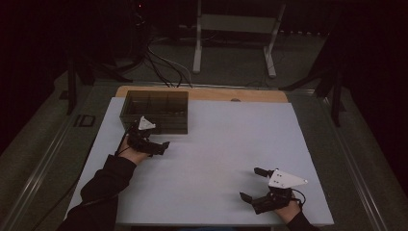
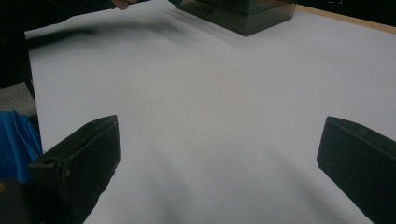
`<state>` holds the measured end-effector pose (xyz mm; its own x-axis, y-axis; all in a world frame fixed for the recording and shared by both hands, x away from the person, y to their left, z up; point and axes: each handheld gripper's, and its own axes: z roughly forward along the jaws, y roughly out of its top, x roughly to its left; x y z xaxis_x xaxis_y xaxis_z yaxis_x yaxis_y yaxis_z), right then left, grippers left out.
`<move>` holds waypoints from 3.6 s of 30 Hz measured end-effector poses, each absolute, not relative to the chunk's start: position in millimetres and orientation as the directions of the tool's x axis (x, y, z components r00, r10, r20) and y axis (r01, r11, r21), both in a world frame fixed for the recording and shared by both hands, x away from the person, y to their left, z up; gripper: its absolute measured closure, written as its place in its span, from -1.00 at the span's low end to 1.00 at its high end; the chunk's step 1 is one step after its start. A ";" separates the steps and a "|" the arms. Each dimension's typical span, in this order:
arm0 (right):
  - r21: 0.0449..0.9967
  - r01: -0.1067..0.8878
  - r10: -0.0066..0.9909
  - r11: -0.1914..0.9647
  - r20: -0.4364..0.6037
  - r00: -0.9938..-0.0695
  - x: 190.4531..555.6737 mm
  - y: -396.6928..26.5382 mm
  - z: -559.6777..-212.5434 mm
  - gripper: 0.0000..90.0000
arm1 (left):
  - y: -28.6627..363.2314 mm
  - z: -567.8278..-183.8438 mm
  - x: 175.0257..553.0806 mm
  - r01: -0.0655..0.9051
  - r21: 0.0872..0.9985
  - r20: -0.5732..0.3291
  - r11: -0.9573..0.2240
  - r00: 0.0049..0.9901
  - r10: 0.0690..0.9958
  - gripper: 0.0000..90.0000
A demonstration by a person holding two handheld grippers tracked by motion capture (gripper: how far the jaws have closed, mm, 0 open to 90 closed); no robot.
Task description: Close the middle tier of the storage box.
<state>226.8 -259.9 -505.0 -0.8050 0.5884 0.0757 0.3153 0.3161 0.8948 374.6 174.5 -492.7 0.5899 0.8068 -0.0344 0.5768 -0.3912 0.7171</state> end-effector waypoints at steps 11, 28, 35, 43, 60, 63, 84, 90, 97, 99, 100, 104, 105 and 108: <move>0.894 0.314 0.586 0.319 0.074 -0.807 227.1 -259.7 -505.5 -1.00 | 167.5 -486.0 373.1 0.544 0.720 -0.080 -0.430 0.681 0.728 -0.98; 0.894 0.312 0.584 0.321 0.072 -0.808 226.5 -257.8 -504.5 -1.00 | 153.6 -468.1 370.1 0.468 0.729 -0.102 -0.500 0.796 0.597 -0.98; 0.894 0.310 0.584 0.323 0.070 -0.809 226.1 -257.4 -504.4 -1.00 | 159.1 -465.2 365.6 0.461 0.736 -0.096 -0.496 0.797 0.597 -0.98; 0.892 0.311 0.582 0.328 0.069 -0.810 226.5 -257.0 -505.0 -1.00 | 169.5 -464.5 357.3 0.458 0.745 -0.089 -0.485 0.788 0.609 -0.98; 0.891 0.314 0.580 0.329 0.071 -0.811 226.7 -256.4 -505.3 -1.00 | 190.3 -464.4 339.3 0.471 0.759 -0.110 -0.449 0.774 0.624 -0.98; 0.891 0.313 0.581 0.328 0.071 -0.811 226.7 -256.7 -505.2 -1.00 | 192.6 -466.0 336.4 0.473 0.760 -0.111 -0.445 0.770 0.628 -0.98; 0.889 0.319 0.583 0.329 0.074 -0.809 227.1 -256.1 -505.8 -1.00 | 204.6 -486.3 310.9 0.485 0.770 -0.104 -0.415 0.737 0.667 -0.98; 0.889 0.319 0.583 0.329 0.075 -0.809 227.3 -256.1 -505.9 -1.00 | 205.9 -494.1 302.3 0.486 0.776 -0.095 -0.402 0.720 0.687 -0.98; 0.889 0.320 0.584 0.327 0.076 -0.808 227.7 -256.6 -506.1 -1.00 | 206.4 -502.7 291.7 0.491 0.778 -0.084 -0.391 0.700 0.709 -0.98; 0.889 0.320 0.584 0.326 0.076 -0.808 227.9 -256.8 -506.2 -1.00 | 207.4 -505.4 289.1 0.493 0.780 -0.088 -0.385 0.695 0.713 -0.98; 0.889 0.320 0.584 0.326 0.076 -0.808 227.9 -256.9 -506.2 -1.00 | 208.1 -506.0 288.1 0.491 0.780 -0.081 -0.388 0.694 0.715 -0.98; 0.889 0.323 0.586 0.325 0.079 -0.807 228.2 -257.1 -506.2 -1.00 | 212.3 -508.2 283.5 0.499 0.779 -0.086 -0.378 0.683 0.725 -0.98; 0.889 0.323 0.586 0.325 0.079 -0.807 228.1 -257.0 -506.2 -1.00 | 213.3 -508.6 281.9 0.497 0.778 -0.080 -0.383 0.684 0.725 -0.98; 0.889 0.320 0.585 0.326 0.076 -0.808 227.9 -257.0 -506.1 -1.00 | 216.9 -511.2 275.5 0.504 0.769 -0.073 -0.394 0.681 0.728 -0.98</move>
